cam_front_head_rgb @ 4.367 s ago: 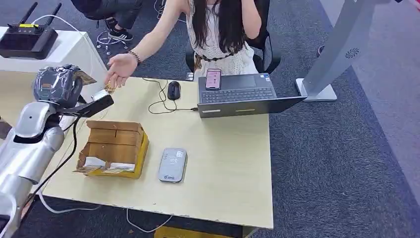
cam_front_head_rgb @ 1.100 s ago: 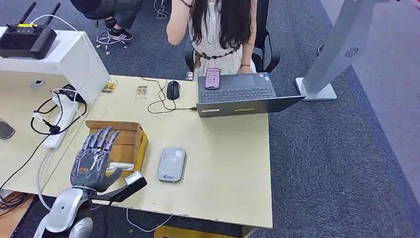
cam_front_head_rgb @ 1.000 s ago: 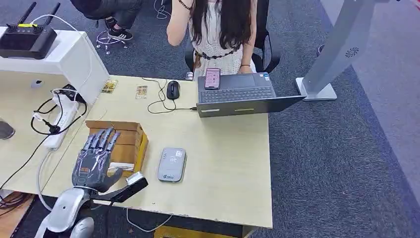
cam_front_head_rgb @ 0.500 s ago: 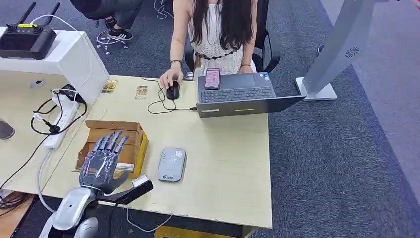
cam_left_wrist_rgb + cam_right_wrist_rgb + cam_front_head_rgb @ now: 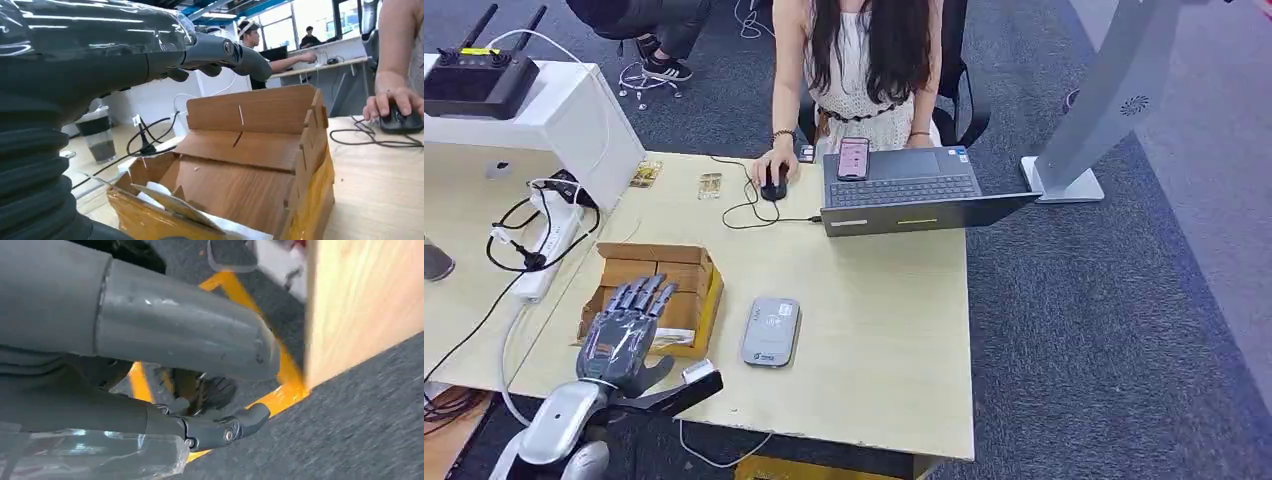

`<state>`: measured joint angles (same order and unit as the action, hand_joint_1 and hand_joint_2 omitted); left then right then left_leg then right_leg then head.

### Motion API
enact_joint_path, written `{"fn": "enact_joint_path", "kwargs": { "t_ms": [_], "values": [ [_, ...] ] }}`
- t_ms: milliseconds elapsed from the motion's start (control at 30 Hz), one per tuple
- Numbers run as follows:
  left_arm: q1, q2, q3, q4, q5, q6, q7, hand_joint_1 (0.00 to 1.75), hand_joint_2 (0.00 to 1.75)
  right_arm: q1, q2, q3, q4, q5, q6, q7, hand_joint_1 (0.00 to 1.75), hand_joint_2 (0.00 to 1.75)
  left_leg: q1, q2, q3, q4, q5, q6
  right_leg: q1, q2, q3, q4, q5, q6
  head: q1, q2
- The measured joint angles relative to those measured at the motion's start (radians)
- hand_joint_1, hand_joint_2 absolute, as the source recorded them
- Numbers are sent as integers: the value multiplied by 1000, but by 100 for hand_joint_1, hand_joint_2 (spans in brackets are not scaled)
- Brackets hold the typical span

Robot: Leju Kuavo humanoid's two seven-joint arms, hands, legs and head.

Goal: Pass the card to the sensor for recognition and then transmit it.

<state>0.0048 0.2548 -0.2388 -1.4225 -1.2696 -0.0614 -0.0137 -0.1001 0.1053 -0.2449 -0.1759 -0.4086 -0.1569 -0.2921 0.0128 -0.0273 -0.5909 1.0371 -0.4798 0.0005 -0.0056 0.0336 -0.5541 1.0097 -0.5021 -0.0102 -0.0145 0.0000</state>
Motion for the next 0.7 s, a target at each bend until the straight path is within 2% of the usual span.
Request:
{"fn": "enact_joint_path", "kwargs": {
  "t_ms": [167, 300, 400, 467, 533, 567, 700],
  "values": [
    [0, 21, 19, 16, 12, -9, 5, 0, 175, -28, 0, 0, 2, 11, -67, 60, 0, 0, 0, 0, 0, 0, 0, 1, 0, 0, 0, 0, 0, 0, 0, 0],
    [6, 34, 40, 19, 22, -17, 9, 0, 175, -33, 1, 0, 3, 10, -55, 61, 0, 0, 0, -1, 0, 0, 1, 0, 0, -1, 0, 0, 0, 0, 0, 0],
    [11, 34, 49, 27, 21, -19, 9, 0, 175, -15, 2, 1, 4, 11, 17, 26, 0, 0, 0, -1, 0, 0, 1, 0, 0, -1, 0, 0, 0, 0, 0, 0],
    [8, 31, 50, 40, 14, -15, 9, 0, 175, 0, 2, 2, 5, 12, 77, 29, 0, 0, 0, -1, 0, 0, 1, 0, 0, -1, 0, 0, 0, 0, 0, 0],
    [6, 23, 50, 60, 1, -3, 18, 0, 175, 19, -20, 7, 5, 24, 218, 59, 0, 0, 0, -1, 0, 0, 0, 0, 0, -1, 0, 0, 0, 0, 0, 0],
    [5, 19, 50, 69, -3, 0, 24, 0, 175, 25, -32, 12, 5, 32, 259, 74, 0, 0, 0, -1, 0, 0, 0, 1, 0, 0, 0, 0, 0, 0, 0, 0],
    [3, 8, 50, 103, 0, 29, 34, 0, 175, 44, -65, 44, 5, 75, 313, 139, 0, 0, -1, -1, 0, 0, 0, 1, -1, -1, 0, 0, 0, 0, 0, 0]
  ]
}}
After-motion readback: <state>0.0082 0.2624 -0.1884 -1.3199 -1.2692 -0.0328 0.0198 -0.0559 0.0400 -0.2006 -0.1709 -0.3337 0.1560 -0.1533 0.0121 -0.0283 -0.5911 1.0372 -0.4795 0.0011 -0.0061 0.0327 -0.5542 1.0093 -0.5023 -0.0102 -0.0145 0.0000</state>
